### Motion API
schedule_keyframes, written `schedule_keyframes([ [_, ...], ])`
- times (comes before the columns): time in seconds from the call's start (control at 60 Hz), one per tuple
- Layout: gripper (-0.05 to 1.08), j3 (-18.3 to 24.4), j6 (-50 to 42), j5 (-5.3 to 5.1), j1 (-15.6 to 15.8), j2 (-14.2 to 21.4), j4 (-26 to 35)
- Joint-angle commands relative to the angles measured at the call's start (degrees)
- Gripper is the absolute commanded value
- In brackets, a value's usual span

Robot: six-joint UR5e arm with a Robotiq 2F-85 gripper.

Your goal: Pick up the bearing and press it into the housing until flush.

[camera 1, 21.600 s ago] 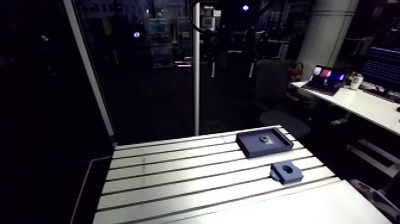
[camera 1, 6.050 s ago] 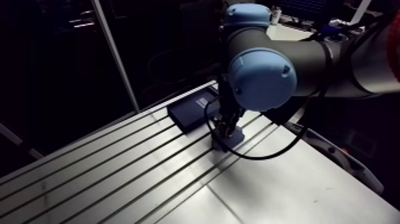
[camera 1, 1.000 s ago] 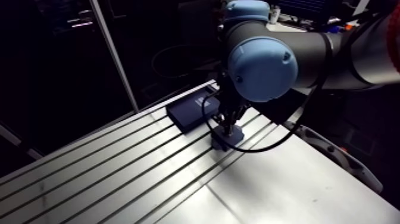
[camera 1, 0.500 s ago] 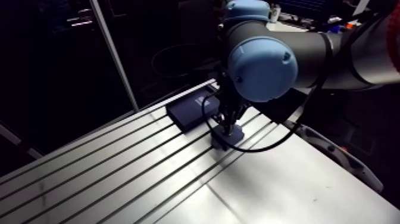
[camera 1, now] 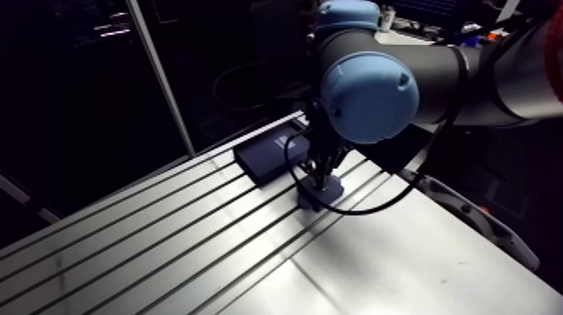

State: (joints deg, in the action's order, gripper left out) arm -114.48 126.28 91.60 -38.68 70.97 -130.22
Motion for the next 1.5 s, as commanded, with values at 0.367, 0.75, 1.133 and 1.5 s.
schedule_keyframes([
  [0.367, 1.07, -0.27, 0.24, 0.02, -0.09, -0.01, 0.0],
  [0.75, 1.07, -0.44, 0.24, 0.02, -0.02, -0.17, 0.0],
  [1.133, 1.07, -0.44, 0.33, 0.01, -0.09, -0.44, -0.09],
  [1.5, 1.07, -0.44, 0.33, -0.07, -0.09, -0.53, -0.09],
])
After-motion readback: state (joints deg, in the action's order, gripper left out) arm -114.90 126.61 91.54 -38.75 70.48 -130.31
